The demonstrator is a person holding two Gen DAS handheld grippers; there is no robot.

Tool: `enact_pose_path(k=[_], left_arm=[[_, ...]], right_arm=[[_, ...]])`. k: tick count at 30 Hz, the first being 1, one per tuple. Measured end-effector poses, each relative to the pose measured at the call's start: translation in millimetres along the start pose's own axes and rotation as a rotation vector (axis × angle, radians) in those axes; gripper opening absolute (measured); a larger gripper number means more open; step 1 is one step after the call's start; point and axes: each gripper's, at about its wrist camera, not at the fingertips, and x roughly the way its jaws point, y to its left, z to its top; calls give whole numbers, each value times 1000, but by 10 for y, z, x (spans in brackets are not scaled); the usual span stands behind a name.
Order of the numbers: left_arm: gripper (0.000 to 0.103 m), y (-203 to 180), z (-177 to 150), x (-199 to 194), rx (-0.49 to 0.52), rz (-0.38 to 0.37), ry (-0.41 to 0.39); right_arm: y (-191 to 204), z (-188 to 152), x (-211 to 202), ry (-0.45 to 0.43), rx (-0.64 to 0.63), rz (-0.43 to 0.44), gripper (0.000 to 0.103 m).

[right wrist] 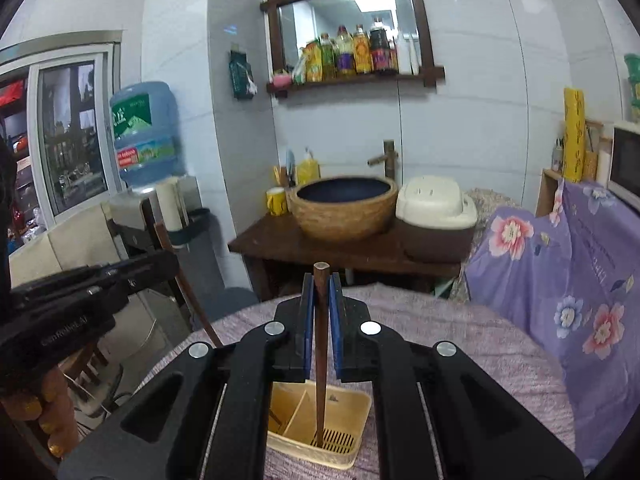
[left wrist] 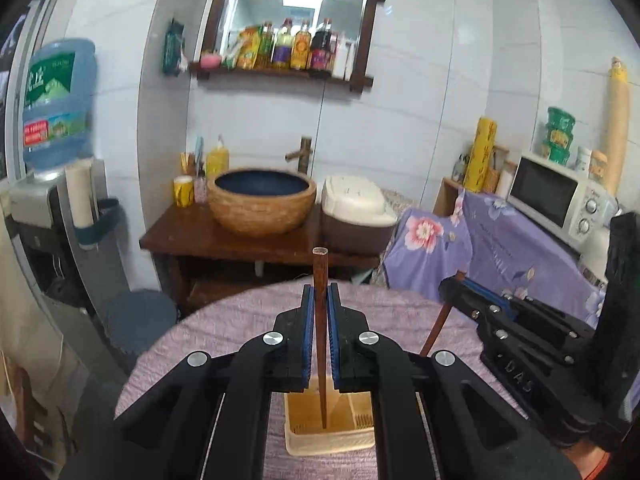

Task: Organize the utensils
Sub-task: 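Lower the chopstick into the holder and open the left tool, then move the right tool to the metal ladle and close on its handle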

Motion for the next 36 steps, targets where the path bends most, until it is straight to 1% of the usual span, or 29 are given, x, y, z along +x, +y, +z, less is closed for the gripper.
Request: enact_pose_path(k=[4, 7, 10, 12, 14, 15, 16, 17, 18, 20, 21, 22, 24, 26, 27, 29, 30, 31, 32, 33, 34, 35, 36], left_arm=[[8, 80, -289, 288, -14, 15, 82], [8, 111, -420, 412, -15, 17, 120], [8, 142, -481, 451, -29, 29, 124], [10, 133, -490, 453, -14, 32, 128], [25, 125, -496, 402, -5, 36, 121], [44, 130, -503, 344, -11, 33, 105], [61, 143, -512, 274, -21, 27, 83], [66, 161, -535, 203, -28, 19, 64], [72, 176, -570, 123, -28, 11, 50], [80, 196, -678, -23, -7, 10, 39], [88, 205, -750, -96, 5, 19, 35], [92, 233, -865, -180, 16, 34, 35], [96, 278, -1076, -271, 34, 51, 61], [96, 357, -1351, -338, 40, 80, 102], [96, 393, -1525, -362, 47, 106, 125], [95, 427, -1792, -368, 66, 135, 178], [91, 438, -1932, -366, 70, 144, 207], [85, 447, -2046, -359, 62, 145, 234], [81, 456, -2139, -356, 52, 138, 262], [75, 461, -2220, -355, 38, 123, 287], [71, 460, -2297, -356, 26, 111, 305], [69, 458, -2358, -359, 25, 109, 316], [65, 459, -2399, -357, 29, 107, 325]], right_arm=[[-103, -216, 175, 45, 34, -9, 8], [-147, -338, 268, 70, 39, -14, 8], [-185, -403, 290, 67, 49, -25, 8], [-193, -429, 290, 70, 47, -40, 9], [-185, -456, 246, 68, 47, -43, 11], [-165, -485, 196, 64, 38, -52, 23], [-156, -507, 148, 55, 33, -52, 44], [-139, -556, 53, 33, 28, -57, 52], [-124, -605, -33, 21, 21, -68, 56], [-104, -723, -181, 30, 0, -72, 58], [-108, -806, -253, 40, 2, -78, 64], [-114, -877, -315, 51, 2, -91, 69], [-118, -1114, -468, 81, -12, -116, 72], [-108, -1373, -584, 118, -39, -158, 74], [-95, -1549, -637, 153, -50, -182, 74], [-88, -1894, -710, 214, -37, -205, 74], [-88, -2030, -724, 239, -26, -204, 74], [-88, -2175, -733, 267, -10, -201, 74], [-82, -2354, -748, 300, 15, -201, 74], [-73, -2466, -751, 323, 32, -200, 69], [-62, -2578, -759, 347, 44, -194, 60], [-40, -2678, -758, 368, 53, -183, 56], [-17, -2769, -751, 386, 60, -178, 52]])
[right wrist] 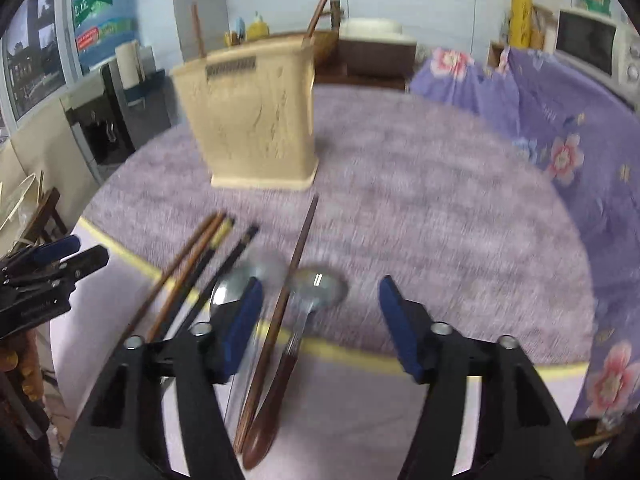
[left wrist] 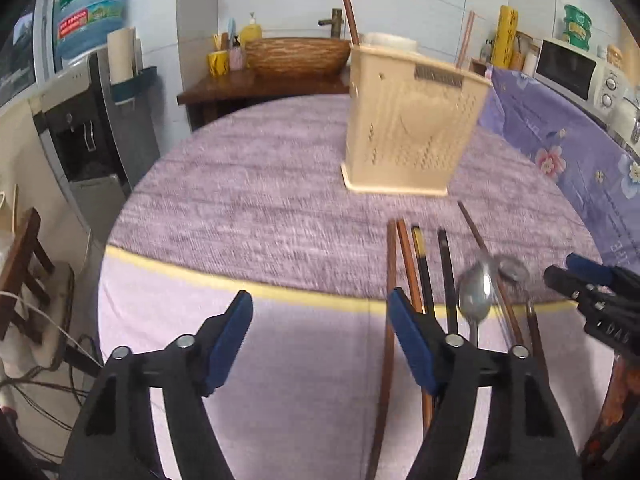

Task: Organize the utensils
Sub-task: 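Move the right tool to the metal ladle and close on its handle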

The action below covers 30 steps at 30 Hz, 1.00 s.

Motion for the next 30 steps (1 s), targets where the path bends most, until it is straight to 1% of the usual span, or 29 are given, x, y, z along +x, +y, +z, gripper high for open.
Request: enact_pose_path(k=[1, 3, 4, 6, 9, 10, 11, 12, 15, 19, 21, 23, 24, 25, 26, 27, 28, 30], left_arm=[[62, -24, -39, 20, 8, 0, 11], [59, -44, -98, 55, 3, -11, 29], [57, -50, -116, 68, -1, -17, 38], [57, -75, -197, 68, -3, -21, 45], [57, -119, -271, 75, 7, -14, 45], [57, -131, -270, 83, 9, -15, 48], [56, -139, -280, 93, 12, -15, 50], [55, -149, -281, 95, 16, -13, 51], [55, -188, -272, 88, 42, -6, 50], [54, -211, -260, 115, 56, -11, 62], [54, -230, -261, 146, 60, -26, 78], [54, -287, -270, 175, 88, -32, 93], [54, -321, -274, 192, 106, -25, 99], [53, -354, -276, 218, 124, -13, 106], [51, -366, -275, 241, 132, -7, 112], [47, -371, -272, 270, 136, -4, 122], [44, -362, -266, 314, 138, -3, 137], [42, -350, -220, 365, 138, -12, 139]], right_arm=[[17, -67, 40, 16, 3, 0, 47], [22, -134, 105, 33, 23, -1, 42], [13, -157, 130, 37, 34, -6, 38], [4, -176, 155, 43, 51, -2, 33], [25, -164, 209, 59, 58, 13, 28], [43, -167, 239, 65, 51, 7, 23], [52, -179, 260, 70, 50, 12, 20], [45, -183, 259, 71, 51, 21, 16], [-21, -229, 202, 72, 19, -14, 12], [-257, -292, 140, 75, 35, -37, 11], [-325, -308, 132, 74, 33, -26, 11], [-342, -302, 138, 76, 31, -15, 14], [-347, -294, 134, 77, 39, -11, 26], [-354, -287, 121, 69, 46, -16, 45], [-358, -277, 105, 58, 48, -22, 53], [-361, -266, 96, 51, 50, -24, 56], [-368, -253, 87, 50, 55, -23, 56], [-382, -231, 80, 47, 65, -20, 56]])
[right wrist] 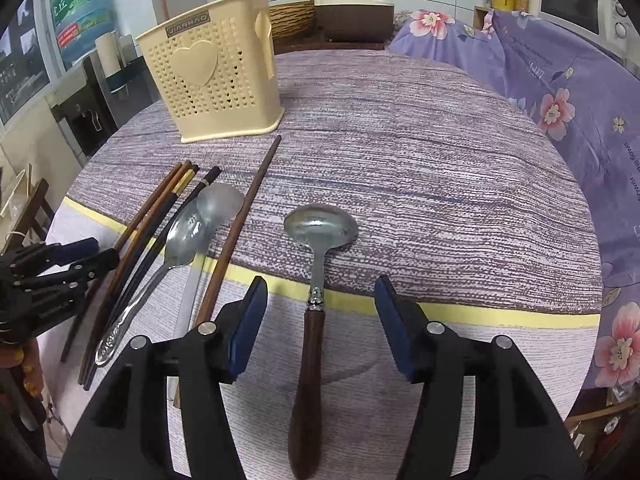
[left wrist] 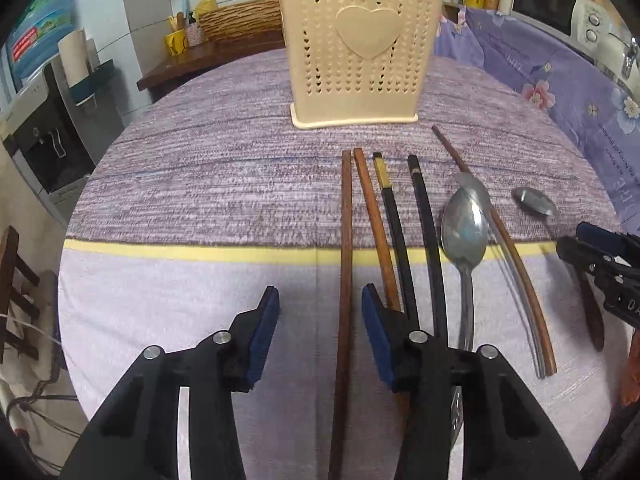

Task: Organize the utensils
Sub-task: 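Move the right tool to the metal ladle and close on its handle, then lift the ladle with the right tool and carry it over the holder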

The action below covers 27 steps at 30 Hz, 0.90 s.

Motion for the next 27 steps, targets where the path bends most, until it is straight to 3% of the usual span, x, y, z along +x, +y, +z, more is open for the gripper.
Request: enact_pose_path(k=[9, 21, 27], left_arm=[[38, 168, 440, 287, -40, 25, 50], [38, 171, 636, 411, -35, 23, 75], [22, 137, 787, 504, -15, 27, 97]], right_arm=[[-47, 46, 29, 21, 31, 21, 56], [59, 288, 326, 121, -13, -2, 57], [175, 447, 477, 144, -60, -40, 54]])
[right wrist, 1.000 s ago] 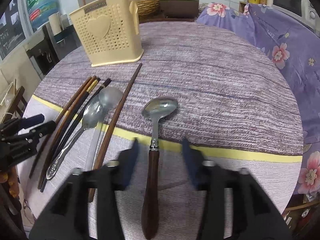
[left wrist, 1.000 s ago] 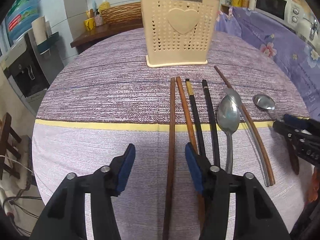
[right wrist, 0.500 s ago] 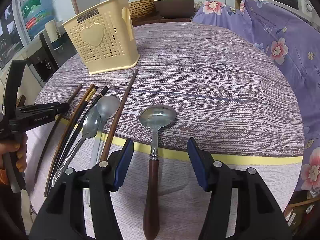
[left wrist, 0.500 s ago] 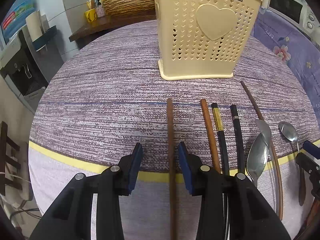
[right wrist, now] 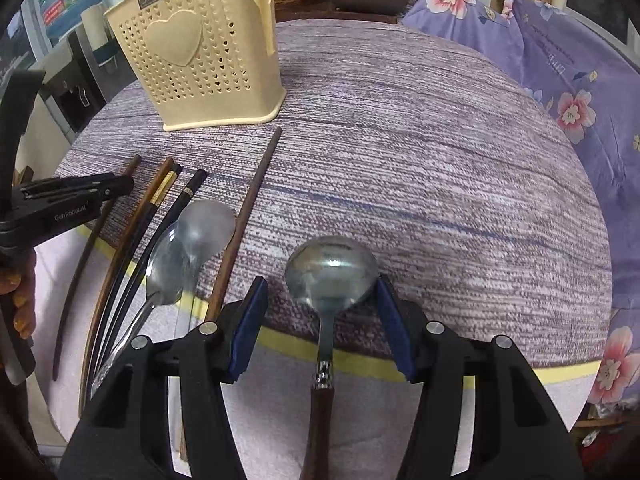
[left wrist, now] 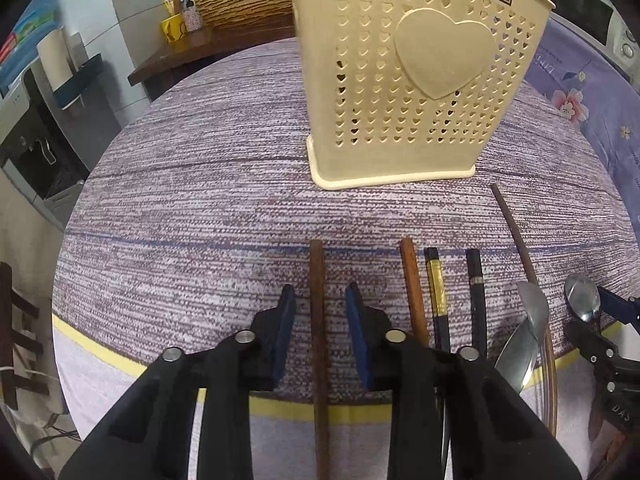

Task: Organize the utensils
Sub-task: 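Lift the ladle with the right tool and carry it over the holder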

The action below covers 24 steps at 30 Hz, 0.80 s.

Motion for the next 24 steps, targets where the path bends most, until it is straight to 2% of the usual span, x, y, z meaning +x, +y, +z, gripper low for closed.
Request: enact_pose_path(k=[1, 4, 12, 18, 24], left_arm=[[18, -9, 31, 13, 3, 1, 6], [11, -27, 69, 33, 7, 12, 13], [9, -66, 66, 24, 11, 39, -8], [8, 12, 63, -82, -25, 12, -44], [8, 221, 34, -660, -94, -58, -180]], right_arm=[[5, 28, 13, 3, -3, -2, 47], [19, 72, 36, 21, -16, 3, 48], [-25, 63, 29, -7, -15, 42, 47], [-123, 67, -178, -98, 12, 109, 47], [-240, 41, -665, -254, 44, 195, 47]])
